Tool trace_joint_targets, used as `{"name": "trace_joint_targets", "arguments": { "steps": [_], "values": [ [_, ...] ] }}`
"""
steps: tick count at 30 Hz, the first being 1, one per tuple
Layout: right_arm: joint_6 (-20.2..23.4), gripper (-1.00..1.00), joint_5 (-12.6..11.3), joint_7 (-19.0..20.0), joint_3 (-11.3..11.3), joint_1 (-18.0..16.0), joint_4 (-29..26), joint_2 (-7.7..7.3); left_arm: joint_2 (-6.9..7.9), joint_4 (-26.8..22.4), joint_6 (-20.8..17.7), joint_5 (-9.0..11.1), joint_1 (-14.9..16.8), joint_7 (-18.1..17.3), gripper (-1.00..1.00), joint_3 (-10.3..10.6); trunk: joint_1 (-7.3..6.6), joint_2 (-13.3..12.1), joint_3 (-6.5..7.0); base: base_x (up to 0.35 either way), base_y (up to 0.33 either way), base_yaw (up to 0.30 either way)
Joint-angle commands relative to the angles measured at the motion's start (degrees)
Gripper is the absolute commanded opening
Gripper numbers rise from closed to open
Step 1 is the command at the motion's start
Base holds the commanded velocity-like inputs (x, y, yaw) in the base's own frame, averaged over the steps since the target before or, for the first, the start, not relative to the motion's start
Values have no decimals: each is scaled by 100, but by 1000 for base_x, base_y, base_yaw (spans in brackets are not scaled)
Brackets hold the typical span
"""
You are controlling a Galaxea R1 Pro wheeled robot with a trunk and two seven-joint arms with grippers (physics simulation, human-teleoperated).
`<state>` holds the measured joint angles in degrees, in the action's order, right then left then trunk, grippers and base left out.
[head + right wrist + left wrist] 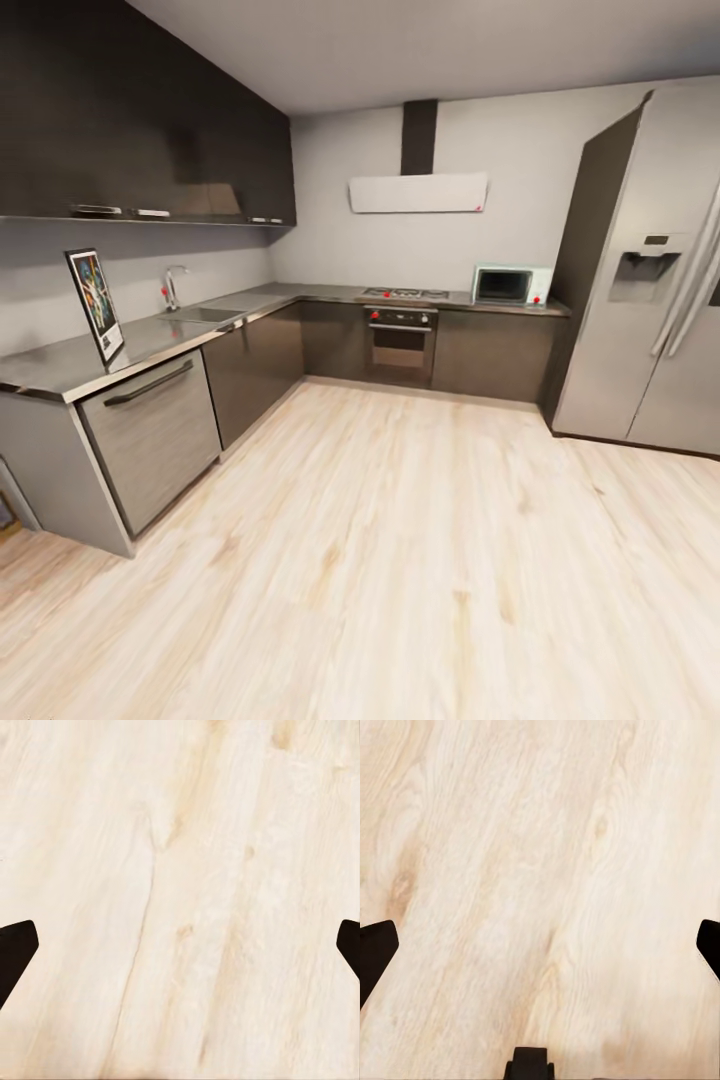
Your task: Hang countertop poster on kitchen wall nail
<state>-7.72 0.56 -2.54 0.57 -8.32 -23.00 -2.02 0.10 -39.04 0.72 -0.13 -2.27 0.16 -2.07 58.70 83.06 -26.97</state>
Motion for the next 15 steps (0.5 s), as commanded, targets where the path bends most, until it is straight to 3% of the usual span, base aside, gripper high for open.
{"name": "trace_joint_targets", "arguments": {
  "steps": [1, 15],
  "values": [
    [-17, 100, 6, -20, 8, -3, 5, -1, -1, -7, 8, 0, -2, 2, 100, -7, 3, 2, -5, 298, -174, 272],
    [-19, 100, 5, -41, 11, -3, 6, 6, -1, -8, 7, 4, -2, 2, 100, -118, 3, 2, -5, 265, -237, 287]
  ]
}}
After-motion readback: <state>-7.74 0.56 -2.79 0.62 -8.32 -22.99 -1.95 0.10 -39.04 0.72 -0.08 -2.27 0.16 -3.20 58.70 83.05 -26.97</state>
